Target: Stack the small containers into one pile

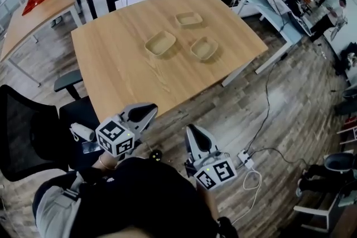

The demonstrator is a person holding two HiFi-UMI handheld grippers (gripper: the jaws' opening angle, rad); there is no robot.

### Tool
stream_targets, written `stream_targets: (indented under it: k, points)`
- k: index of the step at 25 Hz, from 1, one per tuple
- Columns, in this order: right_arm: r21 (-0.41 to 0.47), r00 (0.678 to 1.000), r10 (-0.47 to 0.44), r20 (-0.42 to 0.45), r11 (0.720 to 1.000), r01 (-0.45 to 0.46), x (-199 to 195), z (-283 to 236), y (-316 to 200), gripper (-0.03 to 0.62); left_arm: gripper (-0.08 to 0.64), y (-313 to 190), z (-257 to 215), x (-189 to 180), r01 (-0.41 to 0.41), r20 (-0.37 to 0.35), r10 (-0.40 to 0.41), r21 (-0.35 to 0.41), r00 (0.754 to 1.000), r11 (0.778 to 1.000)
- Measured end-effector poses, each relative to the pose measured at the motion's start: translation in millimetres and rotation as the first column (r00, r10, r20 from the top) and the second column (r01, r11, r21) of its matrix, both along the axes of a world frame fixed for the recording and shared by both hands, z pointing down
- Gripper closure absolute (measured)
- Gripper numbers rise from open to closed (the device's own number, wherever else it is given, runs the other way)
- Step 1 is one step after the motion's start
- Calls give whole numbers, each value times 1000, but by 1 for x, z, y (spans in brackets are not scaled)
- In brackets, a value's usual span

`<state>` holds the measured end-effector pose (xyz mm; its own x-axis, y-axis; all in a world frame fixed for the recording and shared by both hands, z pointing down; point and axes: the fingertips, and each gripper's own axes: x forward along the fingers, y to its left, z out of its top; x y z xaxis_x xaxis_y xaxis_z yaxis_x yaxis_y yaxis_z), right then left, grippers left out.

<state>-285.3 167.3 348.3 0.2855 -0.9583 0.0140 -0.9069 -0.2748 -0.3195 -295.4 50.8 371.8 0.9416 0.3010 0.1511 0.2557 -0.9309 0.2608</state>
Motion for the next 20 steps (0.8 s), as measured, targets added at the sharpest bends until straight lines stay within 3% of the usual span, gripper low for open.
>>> stream_targets:
  k: [8,13,20]
  points:
    - [-31,999,25,-20,999,-25,3,-3,-12,563,532,-11,0,9,-16,-26,16,-16,1000,1000]
    - [-56,1000,28,-11,998,-28,5,4,-11,563,532,-14,10,9,-10,-7,10,-30,1000,1000]
    - [-56,1000,-3,-17,998,2,32,11,-17,563,532,-24,21,13,47,13,-47,-2,999,999]
